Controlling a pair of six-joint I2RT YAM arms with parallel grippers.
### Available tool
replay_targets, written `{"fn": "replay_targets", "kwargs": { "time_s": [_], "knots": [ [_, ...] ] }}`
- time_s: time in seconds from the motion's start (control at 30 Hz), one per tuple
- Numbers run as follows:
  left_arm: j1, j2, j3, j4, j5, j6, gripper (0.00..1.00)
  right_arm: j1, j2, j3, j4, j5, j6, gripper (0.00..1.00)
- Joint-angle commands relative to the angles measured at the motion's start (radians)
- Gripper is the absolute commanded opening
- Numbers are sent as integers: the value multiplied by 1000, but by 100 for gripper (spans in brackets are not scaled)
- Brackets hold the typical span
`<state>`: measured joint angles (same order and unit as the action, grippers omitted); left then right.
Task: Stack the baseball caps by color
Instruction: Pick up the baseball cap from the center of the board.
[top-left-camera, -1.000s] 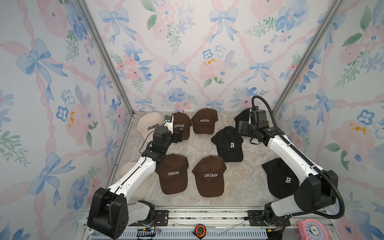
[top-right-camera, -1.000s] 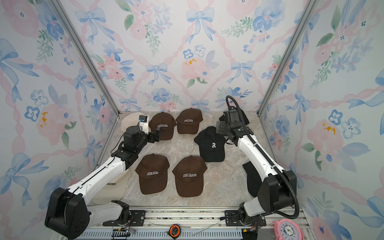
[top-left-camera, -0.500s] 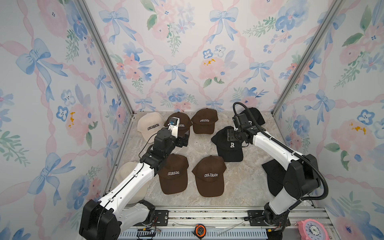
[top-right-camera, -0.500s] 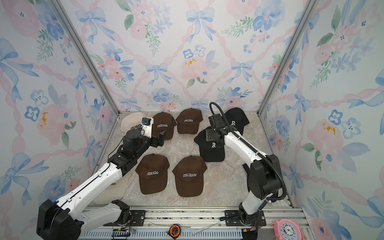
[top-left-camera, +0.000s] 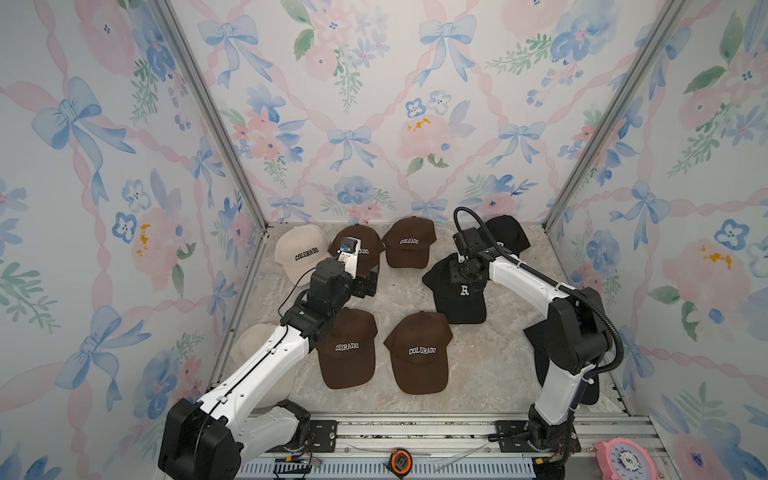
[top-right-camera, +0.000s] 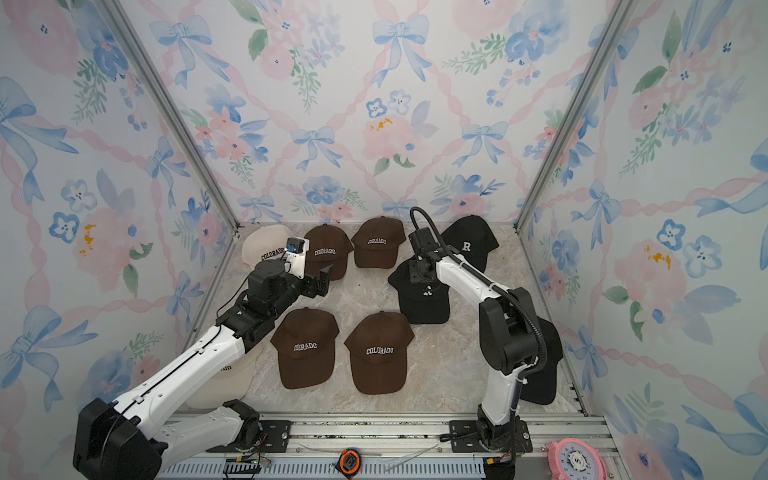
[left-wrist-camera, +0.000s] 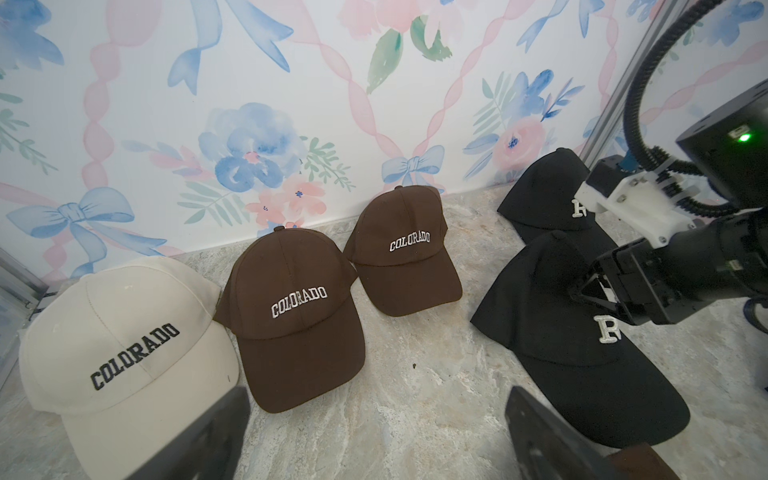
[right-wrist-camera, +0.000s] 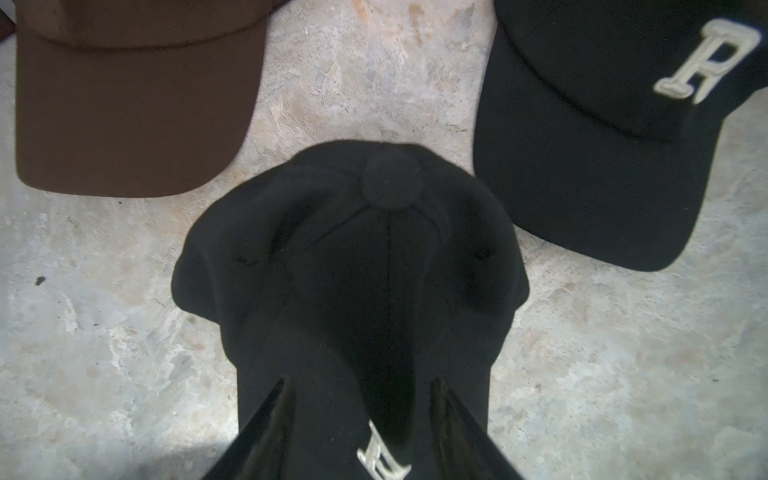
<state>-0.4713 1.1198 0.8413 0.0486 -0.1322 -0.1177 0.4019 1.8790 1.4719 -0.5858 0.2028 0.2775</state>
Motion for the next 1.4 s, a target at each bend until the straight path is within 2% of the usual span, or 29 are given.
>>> {"fn": "replay_targets", "kwargs": {
  "time_s": [0.0,0.1,0.23,0.4,0.57,0.63,0.8,1.17,1.37],
  "knots": [
    [-7,16,3,-9,10,-17,98,-12,30,43,-36,-13,-3,52],
    [-6,29,14,-10,10,-17,98,-20,43,51,-36,-24,-3,48],
    [-6,51,30,-10,11,-14,98,-32,54,58,-37,-40,-4,33],
    [-7,83,49,-9,16,-18,98,-48,53,48,-37,-54,-4,30],
    [-9,105,67,-7,23,-18,98,-60,51,44,-34,-84,-5,35],
    [-7,110,73,-7,23,-18,98,-62,54,47,-38,-88,-9,32],
    [-9,118,88,-7,23,-19,98,-63,40,70,-61,-85,-20,14],
    [-9,135,150,2,28,-18,98,-96,-34,186,-169,-17,-26,15],
    [-10,170,196,6,47,-13,98,-137,-28,250,-192,-2,-6,15]
  ]
}}
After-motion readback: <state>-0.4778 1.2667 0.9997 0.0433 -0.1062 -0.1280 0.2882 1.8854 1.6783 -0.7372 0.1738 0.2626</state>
